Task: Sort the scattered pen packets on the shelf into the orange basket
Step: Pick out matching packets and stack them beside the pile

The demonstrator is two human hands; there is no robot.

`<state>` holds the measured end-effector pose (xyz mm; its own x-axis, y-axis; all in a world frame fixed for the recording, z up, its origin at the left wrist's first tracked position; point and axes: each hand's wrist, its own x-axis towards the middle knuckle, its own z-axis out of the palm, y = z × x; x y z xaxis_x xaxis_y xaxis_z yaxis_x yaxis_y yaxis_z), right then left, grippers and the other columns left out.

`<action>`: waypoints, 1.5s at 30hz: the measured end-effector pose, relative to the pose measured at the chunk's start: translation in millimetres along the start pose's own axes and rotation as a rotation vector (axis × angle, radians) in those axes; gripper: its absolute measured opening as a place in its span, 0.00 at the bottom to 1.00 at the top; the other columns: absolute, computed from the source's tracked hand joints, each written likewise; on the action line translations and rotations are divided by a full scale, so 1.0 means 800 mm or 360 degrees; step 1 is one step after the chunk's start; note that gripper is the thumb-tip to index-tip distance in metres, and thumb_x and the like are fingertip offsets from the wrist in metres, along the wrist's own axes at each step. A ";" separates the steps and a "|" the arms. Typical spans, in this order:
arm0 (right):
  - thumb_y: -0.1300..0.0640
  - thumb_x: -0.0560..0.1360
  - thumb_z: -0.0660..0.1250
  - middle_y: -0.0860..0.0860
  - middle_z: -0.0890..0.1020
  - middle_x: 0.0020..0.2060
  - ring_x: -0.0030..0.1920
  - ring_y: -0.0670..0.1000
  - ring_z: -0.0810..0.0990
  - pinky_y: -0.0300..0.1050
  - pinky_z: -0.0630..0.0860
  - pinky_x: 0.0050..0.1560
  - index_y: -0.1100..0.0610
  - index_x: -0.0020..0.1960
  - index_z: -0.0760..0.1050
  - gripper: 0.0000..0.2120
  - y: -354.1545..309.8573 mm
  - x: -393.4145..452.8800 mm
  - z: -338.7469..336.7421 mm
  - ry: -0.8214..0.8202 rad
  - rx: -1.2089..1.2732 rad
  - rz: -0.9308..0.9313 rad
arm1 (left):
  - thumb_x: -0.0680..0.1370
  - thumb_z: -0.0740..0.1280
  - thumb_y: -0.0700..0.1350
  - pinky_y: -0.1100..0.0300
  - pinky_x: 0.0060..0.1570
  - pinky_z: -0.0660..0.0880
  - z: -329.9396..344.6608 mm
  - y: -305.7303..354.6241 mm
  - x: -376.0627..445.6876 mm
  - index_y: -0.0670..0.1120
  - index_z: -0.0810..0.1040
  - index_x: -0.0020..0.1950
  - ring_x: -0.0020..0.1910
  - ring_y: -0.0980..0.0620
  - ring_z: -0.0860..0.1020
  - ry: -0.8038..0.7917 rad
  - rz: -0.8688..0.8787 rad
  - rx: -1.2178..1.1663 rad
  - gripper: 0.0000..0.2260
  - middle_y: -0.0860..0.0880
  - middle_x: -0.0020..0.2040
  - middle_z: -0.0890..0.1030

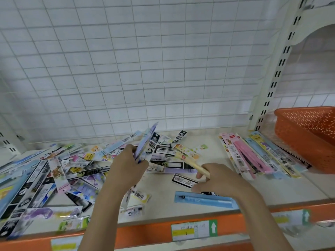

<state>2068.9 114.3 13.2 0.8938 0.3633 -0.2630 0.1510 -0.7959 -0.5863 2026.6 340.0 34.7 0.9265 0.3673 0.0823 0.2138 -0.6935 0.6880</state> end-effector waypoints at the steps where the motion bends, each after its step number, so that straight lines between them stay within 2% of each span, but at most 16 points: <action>1: 0.47 0.66 0.75 0.46 0.74 0.38 0.35 0.45 0.72 0.37 0.66 0.34 0.52 0.51 0.75 0.18 -0.002 0.000 0.001 -0.0028 -0.0049 -0.0020 | 0.76 0.64 0.41 0.60 0.27 0.64 -0.003 -0.003 -0.003 0.47 0.69 0.49 0.29 0.52 0.69 0.0001 -0.0021 -0.0037 0.05 0.50 0.33 0.72; 3: 0.48 0.66 0.75 0.45 0.73 0.37 0.35 0.46 0.71 0.38 0.66 0.34 0.52 0.51 0.74 0.18 -0.005 0.002 0.003 0.0013 -0.0075 -0.0023 | 0.76 0.63 0.42 0.60 0.27 0.63 -0.006 -0.008 -0.006 0.47 0.69 0.44 0.28 0.51 0.68 0.0009 -0.0038 -0.0038 0.04 0.50 0.31 0.70; 5: 0.49 0.67 0.75 0.45 0.74 0.37 0.35 0.46 0.73 0.38 0.67 0.34 0.53 0.48 0.74 0.15 -0.004 0.005 0.004 0.0065 -0.0086 0.0009 | 0.77 0.64 0.46 0.59 0.27 0.60 -0.004 -0.011 -0.009 0.46 0.64 0.33 0.25 0.51 0.63 0.0007 -0.0040 0.0001 0.15 0.50 0.26 0.65; 7: 0.50 0.69 0.73 0.46 0.76 0.38 0.35 0.48 0.74 0.39 0.68 0.35 0.54 0.47 0.75 0.12 -0.002 0.010 0.006 0.0054 -0.0185 0.0031 | 0.77 0.64 0.51 0.59 0.27 0.59 -0.001 -0.011 -0.013 0.46 0.61 0.30 0.25 0.50 0.63 -0.0034 -0.0028 0.0021 0.20 0.49 0.25 0.63; 12: 0.53 0.74 0.66 0.50 0.81 0.39 0.37 0.50 0.79 0.43 0.74 0.39 0.53 0.45 0.75 0.04 -0.001 0.018 0.009 0.0164 -0.0309 0.0000 | 0.79 0.62 0.50 0.58 0.29 0.59 0.008 -0.014 -0.015 0.47 0.60 0.30 0.26 0.50 0.62 -0.0089 0.0027 0.0074 0.20 0.49 0.26 0.62; 14: 0.53 0.77 0.62 0.47 0.80 0.35 0.31 0.45 0.79 0.43 0.74 0.35 0.50 0.43 0.71 0.04 -0.004 0.019 0.004 0.0277 -0.0296 -0.0062 | 0.79 0.60 0.48 0.58 0.28 0.61 0.009 -0.017 -0.015 0.45 0.64 0.32 0.26 0.48 0.65 -0.0057 -0.0003 0.0045 0.17 0.48 0.27 0.65; 16: 0.53 0.78 0.61 0.46 0.82 0.32 0.27 0.42 0.76 0.41 0.71 0.31 0.49 0.43 0.70 0.05 -0.009 0.018 -0.005 0.0372 -0.0227 -0.0107 | 0.80 0.59 0.47 0.54 0.34 0.70 0.009 -0.019 -0.012 0.40 0.73 0.41 0.35 0.40 0.77 -0.0034 -0.0063 -0.0054 0.13 0.41 0.34 0.75; 19: 0.54 0.76 0.62 0.47 0.82 0.35 0.34 0.49 0.77 0.44 0.72 0.36 0.53 0.46 0.74 0.04 -0.017 0.013 -0.020 0.0477 -0.0154 -0.0163 | 0.80 0.58 0.46 0.52 0.38 0.75 0.010 -0.021 -0.012 0.37 0.75 0.51 0.43 0.39 0.81 0.0009 -0.0063 -0.0143 0.13 0.37 0.45 0.81; 21: 0.53 0.76 0.62 0.48 0.78 0.32 0.33 0.52 0.75 0.44 0.68 0.34 0.54 0.42 0.74 0.06 -0.020 0.007 -0.027 0.0524 -0.0091 -0.0181 | 0.80 0.58 0.46 0.58 0.33 0.72 0.010 -0.020 -0.011 0.38 0.75 0.51 0.40 0.40 0.81 0.0016 -0.0054 -0.0159 0.12 0.38 0.44 0.82; 24: 0.51 0.76 0.60 0.47 0.69 0.25 0.27 0.49 0.66 0.42 0.62 0.29 0.54 0.32 0.66 0.15 -0.021 0.002 -0.027 0.0552 0.0006 -0.0152 | 0.80 0.58 0.46 0.53 0.37 0.75 0.011 -0.018 -0.008 0.37 0.75 0.50 0.40 0.39 0.81 0.0014 -0.0051 -0.0109 0.13 0.36 0.44 0.81; 27: 0.44 0.74 0.66 0.48 0.72 0.27 0.27 0.48 0.69 0.41 0.64 0.30 0.53 0.34 0.68 0.17 -0.014 0.001 -0.021 0.0623 -0.0070 -0.0149 | 0.80 0.58 0.46 0.52 0.37 0.72 0.015 -0.014 -0.006 0.41 0.70 0.38 0.40 0.37 0.80 -0.0037 -0.0036 -0.0101 0.13 0.39 0.34 0.75; 30: 0.48 0.72 0.70 0.49 0.76 0.35 0.30 0.48 0.73 0.39 0.66 0.29 0.53 0.47 0.70 0.12 -0.009 -0.004 -0.020 0.0521 -0.0102 -0.0125 | 0.79 0.60 0.46 0.59 0.30 0.62 0.020 -0.007 -0.009 0.46 0.61 0.30 0.28 0.45 0.69 -0.0066 0.0011 0.0001 0.18 0.47 0.27 0.66; 33: 0.53 0.75 0.67 0.49 0.78 0.46 0.30 0.46 0.74 0.39 0.69 0.29 0.48 0.61 0.64 0.18 -0.005 -0.006 -0.017 0.0382 -0.0158 -0.0114 | 0.79 0.61 0.46 0.62 0.27 0.59 0.023 -0.002 -0.010 0.47 0.61 0.29 0.25 0.51 0.63 -0.0088 0.0020 0.0055 0.18 0.49 0.26 0.65; 36: 0.53 0.77 0.61 0.47 0.76 0.36 0.29 0.47 0.71 0.42 0.69 0.32 0.50 0.51 0.69 0.04 0.000 -0.005 -0.014 0.0350 -0.0242 -0.0180 | 0.79 0.61 0.47 0.63 0.26 0.59 0.024 0.002 -0.011 0.49 0.61 0.29 0.25 0.53 0.65 -0.0087 0.0037 0.0101 0.18 0.50 0.26 0.66; 40: 0.42 0.72 0.66 0.47 0.72 0.28 0.29 0.46 0.71 0.40 0.66 0.32 0.48 0.35 0.69 0.14 0.002 -0.008 -0.012 0.0334 -0.0243 -0.0157 | 0.79 0.61 0.47 0.64 0.25 0.59 0.023 0.005 -0.013 0.49 0.62 0.29 0.25 0.54 0.65 -0.0097 0.0031 0.0130 0.18 0.50 0.26 0.66; 45: 0.43 0.65 0.74 0.44 0.74 0.32 0.32 0.45 0.72 0.41 0.66 0.34 0.49 0.49 0.78 0.17 -0.003 -0.014 -0.007 -0.0055 -0.0424 -0.0133 | 0.78 0.61 0.47 0.63 0.25 0.58 0.023 0.002 -0.015 0.48 0.61 0.29 0.24 0.53 0.64 -0.0095 -0.0005 0.0105 0.19 0.50 0.26 0.65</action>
<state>2061.1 109.2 21.7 0.8595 0.4454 -0.2508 0.3332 -0.8603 -0.3859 2021.3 323.0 21.3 0.9422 0.3330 0.0358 0.2346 -0.7325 0.6391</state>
